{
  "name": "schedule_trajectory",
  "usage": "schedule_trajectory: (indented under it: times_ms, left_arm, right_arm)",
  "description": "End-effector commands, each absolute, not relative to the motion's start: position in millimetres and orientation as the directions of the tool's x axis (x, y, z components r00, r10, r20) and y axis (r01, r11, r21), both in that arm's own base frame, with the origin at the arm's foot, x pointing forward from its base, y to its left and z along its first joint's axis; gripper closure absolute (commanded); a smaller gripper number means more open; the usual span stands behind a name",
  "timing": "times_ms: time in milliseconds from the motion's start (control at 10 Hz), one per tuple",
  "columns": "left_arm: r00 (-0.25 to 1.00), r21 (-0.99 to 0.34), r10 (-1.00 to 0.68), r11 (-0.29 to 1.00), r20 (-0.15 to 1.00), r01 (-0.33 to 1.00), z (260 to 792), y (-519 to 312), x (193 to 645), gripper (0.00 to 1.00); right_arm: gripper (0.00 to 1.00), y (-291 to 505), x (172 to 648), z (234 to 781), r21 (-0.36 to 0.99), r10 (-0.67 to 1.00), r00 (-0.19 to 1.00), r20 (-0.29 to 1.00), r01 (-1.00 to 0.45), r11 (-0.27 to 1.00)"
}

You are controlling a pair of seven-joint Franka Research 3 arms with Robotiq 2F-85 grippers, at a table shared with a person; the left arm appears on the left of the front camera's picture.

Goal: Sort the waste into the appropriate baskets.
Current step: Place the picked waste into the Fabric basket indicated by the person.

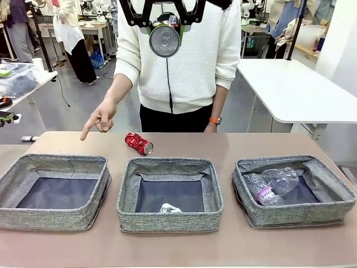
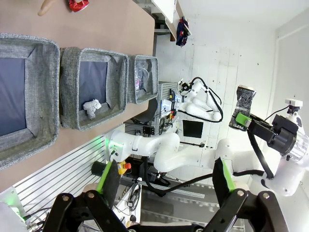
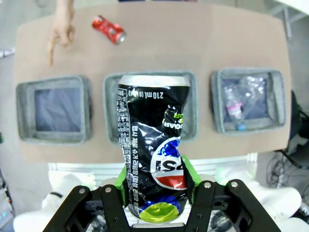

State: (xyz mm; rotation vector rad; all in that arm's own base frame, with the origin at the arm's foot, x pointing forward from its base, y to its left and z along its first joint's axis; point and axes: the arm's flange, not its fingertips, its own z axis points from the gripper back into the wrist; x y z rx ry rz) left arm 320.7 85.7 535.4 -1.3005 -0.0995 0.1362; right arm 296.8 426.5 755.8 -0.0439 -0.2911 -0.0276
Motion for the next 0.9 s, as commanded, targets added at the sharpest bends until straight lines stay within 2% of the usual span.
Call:
schedule_trajectory:
  times_ms: [0,300,400,500,600,800]
  left_arm:
    - [0.99,-0.962,0.142,0.272,0.01,-0.029,535,88,319,0.0]
    - [0.988,-0.964,0.156,0.261,-0.003,-0.044,535,86,321,0.0]
    - [0.979,-0.956,0.204,0.285,-0.003,-0.062,546,118,303,0.0]
    - [0.976,-0.952,0.208,0.282,-0.063,-0.122,555,153,277,0.0]
    - [0.976,-0.932,0.128,0.297,-0.176,-0.207,556,173,250,0.0]
    - [0.919,-0.872,0.036,0.301,-0.394,-0.386,548,187,212,0.0]
  right_arm:
    - [0.56,425,295,759,-0.037,-0.021,0.956,0.294,0.033,0.999]
    - [0.56,427,297,756,-0.039,-0.021,0.958,0.287,0.034,0.999]
    - [0.56,445,306,731,-0.041,0.135,0.942,0.309,-0.128,0.991]
    - [0.56,469,322,693,0.003,0.286,0.884,0.369,-0.309,0.951]
    - [0.56,493,336,653,0.066,0.402,0.833,0.381,-0.458,0.887]
    - [0.56,548,356,574,0.085,0.521,0.709,0.474,-0.626,0.775]
